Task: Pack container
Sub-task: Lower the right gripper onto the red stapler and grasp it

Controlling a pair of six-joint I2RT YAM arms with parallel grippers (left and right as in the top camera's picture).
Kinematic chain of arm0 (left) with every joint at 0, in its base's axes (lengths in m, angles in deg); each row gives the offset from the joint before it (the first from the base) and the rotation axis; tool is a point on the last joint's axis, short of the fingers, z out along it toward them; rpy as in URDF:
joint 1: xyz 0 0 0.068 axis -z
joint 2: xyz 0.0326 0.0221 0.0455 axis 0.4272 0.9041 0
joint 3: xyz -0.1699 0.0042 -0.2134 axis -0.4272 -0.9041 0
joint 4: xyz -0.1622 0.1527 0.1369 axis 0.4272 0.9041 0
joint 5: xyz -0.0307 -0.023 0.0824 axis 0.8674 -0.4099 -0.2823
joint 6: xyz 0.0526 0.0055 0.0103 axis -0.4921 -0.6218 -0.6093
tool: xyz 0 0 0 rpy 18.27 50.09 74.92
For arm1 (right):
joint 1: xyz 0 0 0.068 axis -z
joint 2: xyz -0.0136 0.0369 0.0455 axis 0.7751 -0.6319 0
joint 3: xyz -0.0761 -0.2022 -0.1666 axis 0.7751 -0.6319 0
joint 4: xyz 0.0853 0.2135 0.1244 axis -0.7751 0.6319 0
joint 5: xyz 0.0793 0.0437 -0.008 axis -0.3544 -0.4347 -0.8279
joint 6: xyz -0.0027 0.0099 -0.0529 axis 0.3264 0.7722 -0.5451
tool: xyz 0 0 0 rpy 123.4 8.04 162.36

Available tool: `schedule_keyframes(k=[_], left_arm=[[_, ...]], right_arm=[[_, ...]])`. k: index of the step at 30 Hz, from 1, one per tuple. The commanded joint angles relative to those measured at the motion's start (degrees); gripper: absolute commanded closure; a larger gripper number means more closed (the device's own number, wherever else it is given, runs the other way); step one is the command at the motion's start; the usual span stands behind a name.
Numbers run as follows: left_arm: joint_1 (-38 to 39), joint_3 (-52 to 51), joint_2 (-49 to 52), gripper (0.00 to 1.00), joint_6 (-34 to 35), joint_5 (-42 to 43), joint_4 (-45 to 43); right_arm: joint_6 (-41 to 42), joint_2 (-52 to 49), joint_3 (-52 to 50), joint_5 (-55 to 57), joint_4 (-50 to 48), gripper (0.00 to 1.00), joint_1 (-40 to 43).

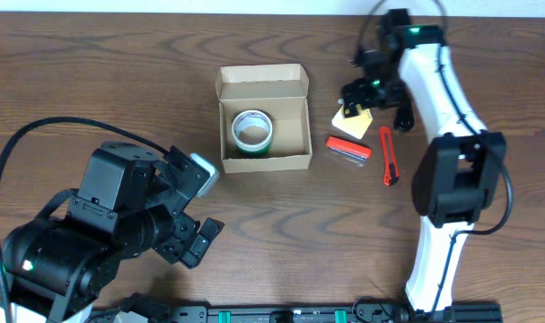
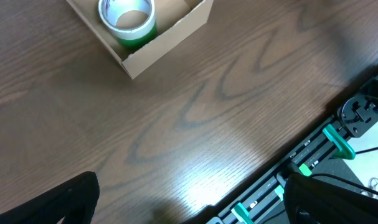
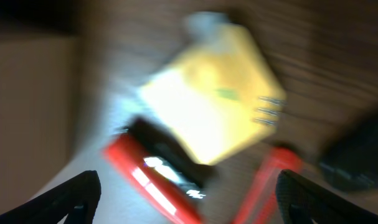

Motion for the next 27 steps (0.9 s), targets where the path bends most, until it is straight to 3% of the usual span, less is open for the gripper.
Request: schedule_keyframes(k=[1, 13, 20, 27], left_arm=[[0.13, 0.96, 0.0, 0.05, 0.22, 0.83, 0.15], [0.13, 0.96, 0.0, 0.05, 0.22, 0.83, 0.15], [0.13, 0.96, 0.0, 0.05, 0.22, 0.83, 0.15], [0.13, 0.98, 0.0, 0.05, 0.22, 0.83, 0.15]], right_arm=[[-8.26, 3.45, -0.15, -1.75, 1.36, 0.1, -3.65], [-8.83, 3.45, -9.7, 1.11, -1.42, 0.18, -5.66], [-3.87, 3.74, -13.62, 5.33, -2.45, 0.2, -5.7], [-2.38, 6.54, -21.2, 6.75, -10.25, 0.2, -5.77]])
